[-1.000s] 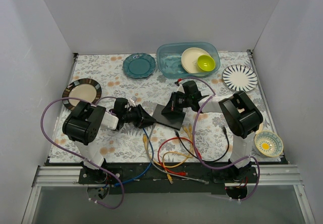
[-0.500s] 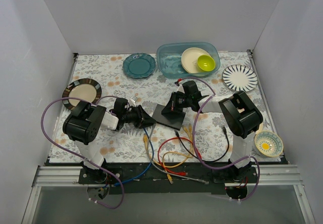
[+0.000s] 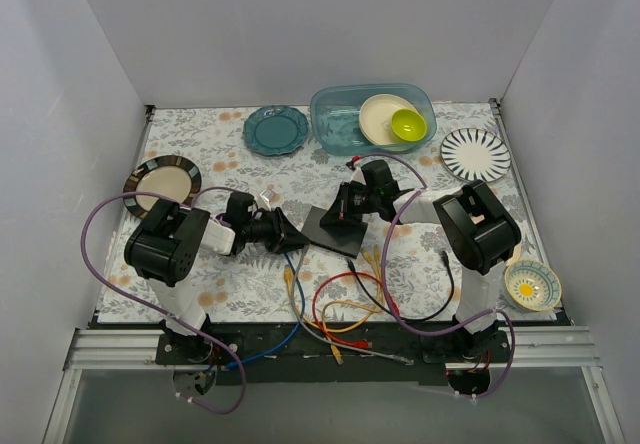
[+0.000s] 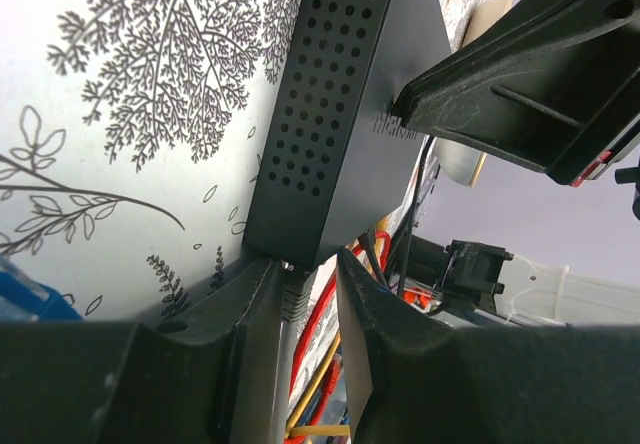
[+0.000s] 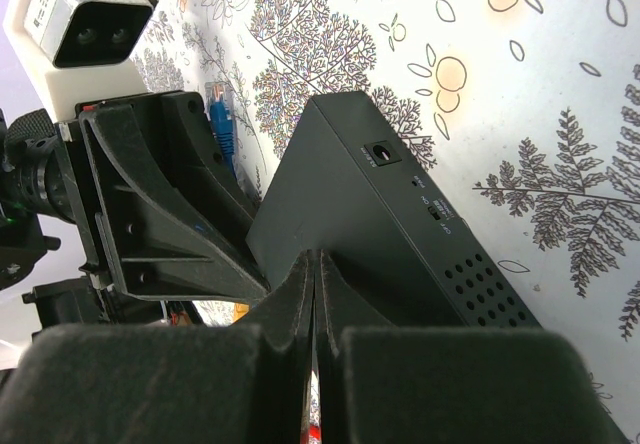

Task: Pull the plug from the switch port

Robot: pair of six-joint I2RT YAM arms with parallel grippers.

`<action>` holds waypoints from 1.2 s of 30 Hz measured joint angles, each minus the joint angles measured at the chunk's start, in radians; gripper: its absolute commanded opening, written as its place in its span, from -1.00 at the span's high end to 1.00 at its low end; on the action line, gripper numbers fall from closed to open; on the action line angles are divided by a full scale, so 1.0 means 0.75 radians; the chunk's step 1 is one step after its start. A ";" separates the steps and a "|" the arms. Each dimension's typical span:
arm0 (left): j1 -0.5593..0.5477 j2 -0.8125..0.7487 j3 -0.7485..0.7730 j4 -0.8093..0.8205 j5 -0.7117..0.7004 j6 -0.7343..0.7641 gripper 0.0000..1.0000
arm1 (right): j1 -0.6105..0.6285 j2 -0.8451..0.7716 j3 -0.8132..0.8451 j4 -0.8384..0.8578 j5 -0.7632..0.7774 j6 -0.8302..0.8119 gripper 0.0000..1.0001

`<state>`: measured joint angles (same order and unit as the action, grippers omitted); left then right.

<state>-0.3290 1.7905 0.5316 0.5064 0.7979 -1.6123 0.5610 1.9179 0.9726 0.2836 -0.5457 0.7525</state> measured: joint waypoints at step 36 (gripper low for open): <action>-0.019 -0.026 0.019 -0.146 -0.050 -0.056 1.00 | 0.027 -0.066 -0.044 -0.007 0.087 -0.020 0.97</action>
<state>-0.3431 1.7706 0.5461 0.3965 0.7605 -1.6547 0.5812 1.8683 0.9398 0.2787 -0.4801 0.7372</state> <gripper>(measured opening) 0.163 0.022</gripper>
